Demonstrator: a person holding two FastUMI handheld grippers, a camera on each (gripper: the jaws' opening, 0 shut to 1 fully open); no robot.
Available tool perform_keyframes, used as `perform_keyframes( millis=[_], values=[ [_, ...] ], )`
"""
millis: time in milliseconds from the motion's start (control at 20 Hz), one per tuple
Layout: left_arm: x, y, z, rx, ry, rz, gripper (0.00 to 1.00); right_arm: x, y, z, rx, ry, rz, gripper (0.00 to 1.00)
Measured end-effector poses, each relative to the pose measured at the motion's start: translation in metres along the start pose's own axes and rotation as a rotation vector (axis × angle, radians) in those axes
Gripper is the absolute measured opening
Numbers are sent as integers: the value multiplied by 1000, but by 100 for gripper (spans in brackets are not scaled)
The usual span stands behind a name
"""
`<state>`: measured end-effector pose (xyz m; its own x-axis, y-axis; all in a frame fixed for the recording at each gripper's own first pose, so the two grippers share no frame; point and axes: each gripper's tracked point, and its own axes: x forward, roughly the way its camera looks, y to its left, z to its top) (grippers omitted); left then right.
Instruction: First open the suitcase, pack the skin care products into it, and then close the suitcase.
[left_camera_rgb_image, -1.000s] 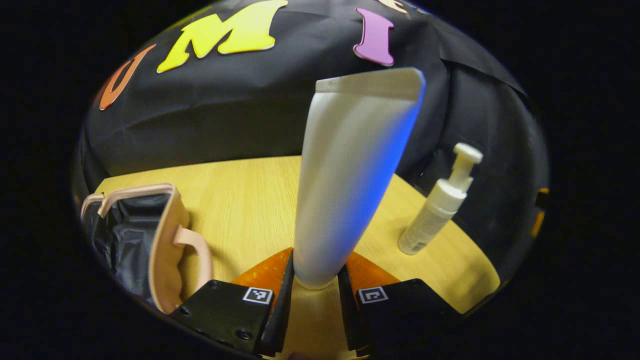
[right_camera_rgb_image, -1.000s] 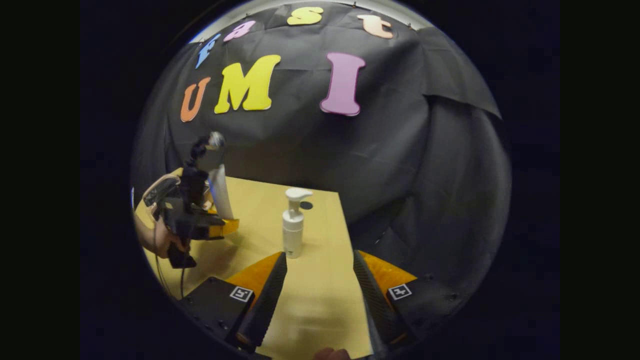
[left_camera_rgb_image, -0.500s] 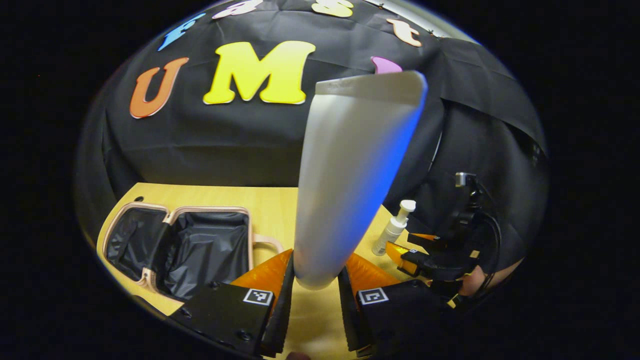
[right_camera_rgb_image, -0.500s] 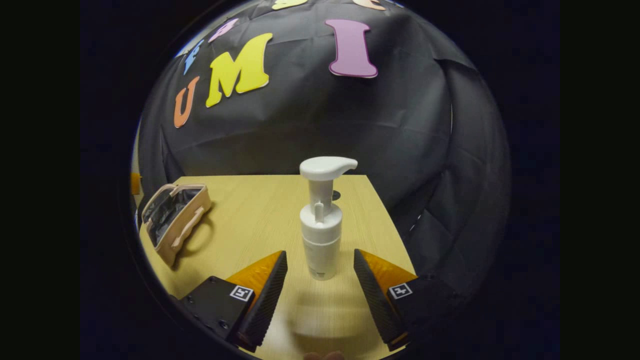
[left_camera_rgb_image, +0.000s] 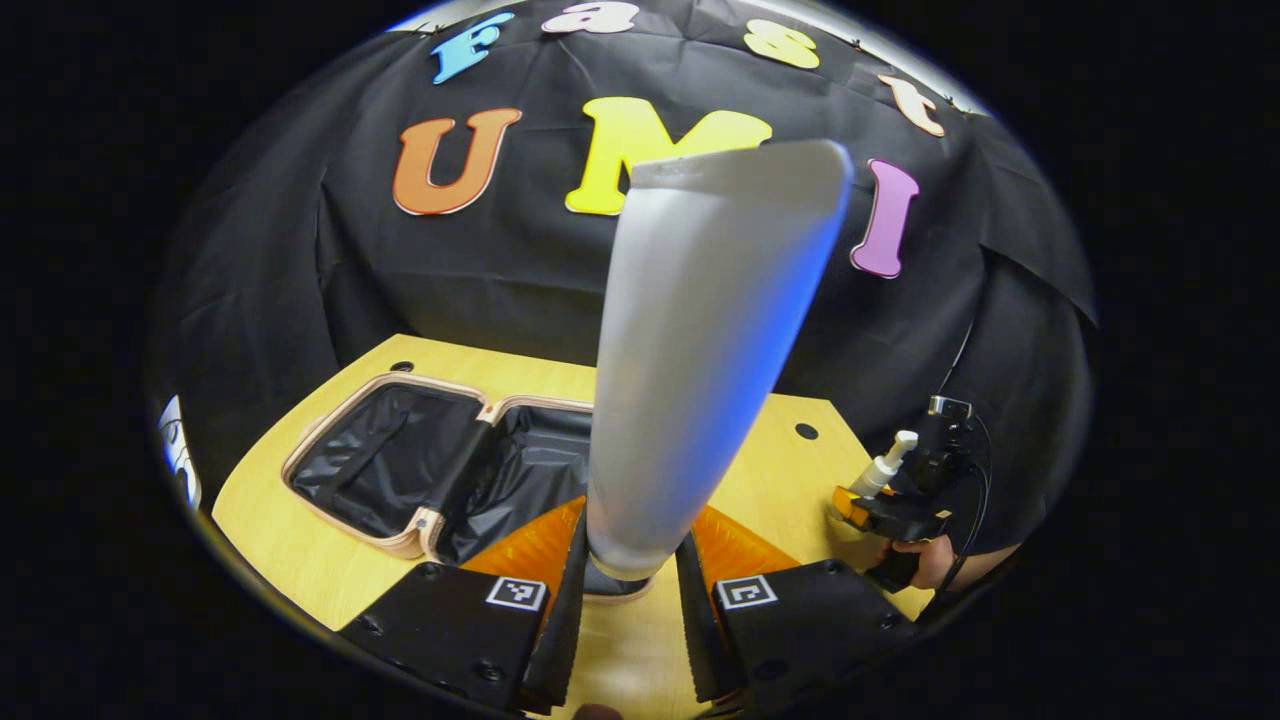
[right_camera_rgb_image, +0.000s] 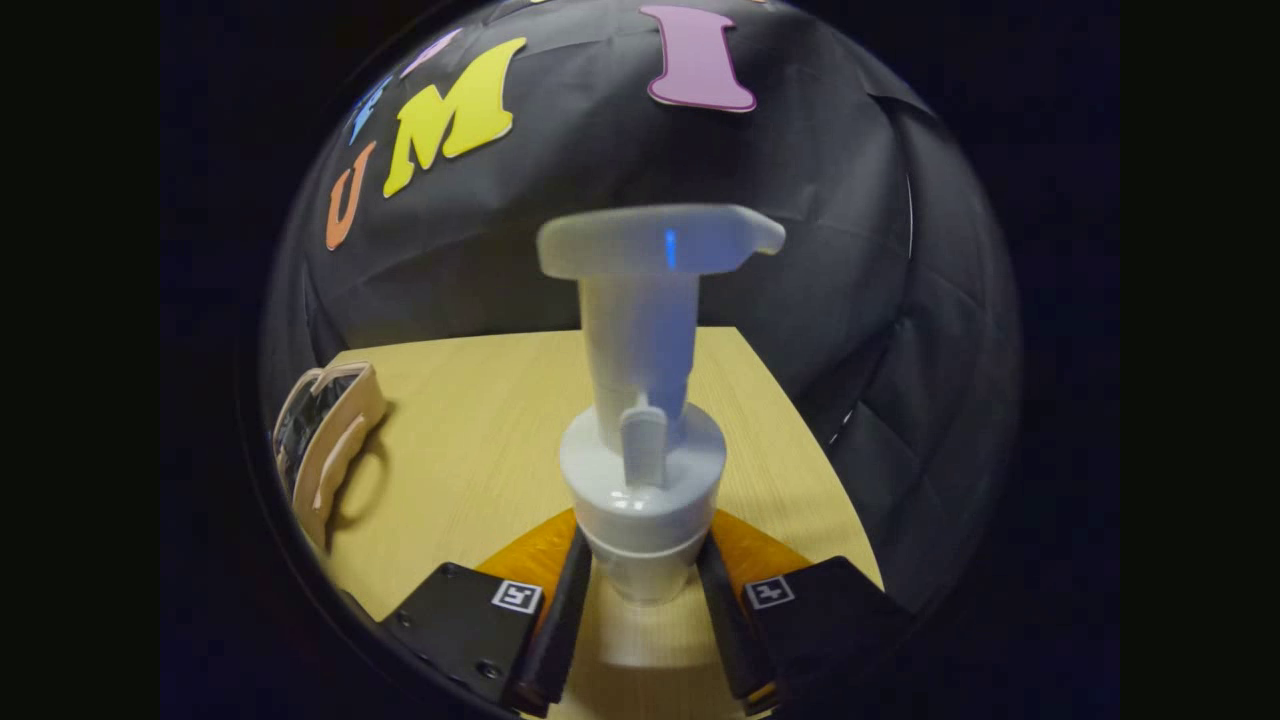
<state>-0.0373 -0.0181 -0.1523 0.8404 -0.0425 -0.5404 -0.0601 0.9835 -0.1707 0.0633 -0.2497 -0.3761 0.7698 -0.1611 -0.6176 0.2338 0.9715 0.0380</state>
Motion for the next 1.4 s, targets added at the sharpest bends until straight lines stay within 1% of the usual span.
perform_keyframes(
  millis=[50, 150, 300, 400, 500, 700, 850, 1000, 1050, 1250, 1400],
  values=[
    [-3, 4, -1, -4, 3, 5, 47, -1, 0, 1, -2, 8, -3, 52],
    [-4, 16, -4, -10, 7, 10, 47, -6, 0, 0, -7, 25, -8, 50],
    [15, 36, -9, -7, 19, -3, 48, -33, 7, 9, -20, 19, 11, 45],
    [29, 50, -11, 8, 34, -28, 47, -62, 14, 17, -28, 4, 29, 47],
    [33, 58, -10, 9, 47, -50, 48, -96, 27, 28, -22, -11, 56, 47],
    [66, 76, -21, -37, 111, -127, 48, -166, 66, 43, -5, -36, 138, 46],
    [97, 89, -38, -46, 191, -183, 47, -209, 98, 42, 43, -16, 219, 46],
    [122, 97, -59, -53, 272, -225, 48, -242, 116, 41, 71, -8, 241, 46],
    [129, 101, -65, -57, 304, -225, 47, -250, 119, 41, 80, -7, 240, 46],
    [149, 120, -98, -24, 490, -157, 47, -275, 132, 46, 110, -14, 244, 46],
    [159, 121, -112, -71, 569, -126, 47, -283, 137, 48, 105, -29, 232, 46]
  ],
)
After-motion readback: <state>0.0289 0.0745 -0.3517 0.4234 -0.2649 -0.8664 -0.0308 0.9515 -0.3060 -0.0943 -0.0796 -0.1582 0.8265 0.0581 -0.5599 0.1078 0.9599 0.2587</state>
